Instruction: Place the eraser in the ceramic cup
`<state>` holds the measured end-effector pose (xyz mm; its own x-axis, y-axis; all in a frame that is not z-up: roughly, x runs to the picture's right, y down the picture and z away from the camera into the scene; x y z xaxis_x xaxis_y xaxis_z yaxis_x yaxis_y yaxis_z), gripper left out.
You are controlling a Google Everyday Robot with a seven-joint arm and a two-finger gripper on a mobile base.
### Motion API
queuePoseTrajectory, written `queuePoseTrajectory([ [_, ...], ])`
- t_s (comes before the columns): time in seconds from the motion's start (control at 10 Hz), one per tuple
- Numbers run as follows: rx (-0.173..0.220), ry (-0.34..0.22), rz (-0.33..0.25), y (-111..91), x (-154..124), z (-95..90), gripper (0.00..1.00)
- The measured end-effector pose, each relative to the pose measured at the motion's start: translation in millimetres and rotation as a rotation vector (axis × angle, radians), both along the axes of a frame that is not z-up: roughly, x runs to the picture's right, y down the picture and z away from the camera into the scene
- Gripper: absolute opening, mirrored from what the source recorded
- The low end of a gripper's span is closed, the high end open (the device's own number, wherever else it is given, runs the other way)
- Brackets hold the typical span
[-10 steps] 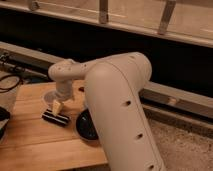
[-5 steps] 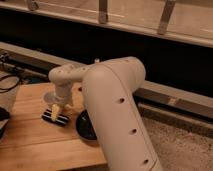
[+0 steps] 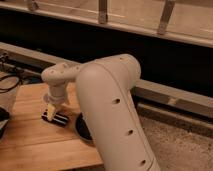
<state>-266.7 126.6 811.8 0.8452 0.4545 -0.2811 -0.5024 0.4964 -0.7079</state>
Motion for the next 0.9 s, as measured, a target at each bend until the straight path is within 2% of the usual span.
queuePoseTrajectory([
  [0.9, -0.03, -0.084, -0.023, 11, -34, 12.1, 0.8],
])
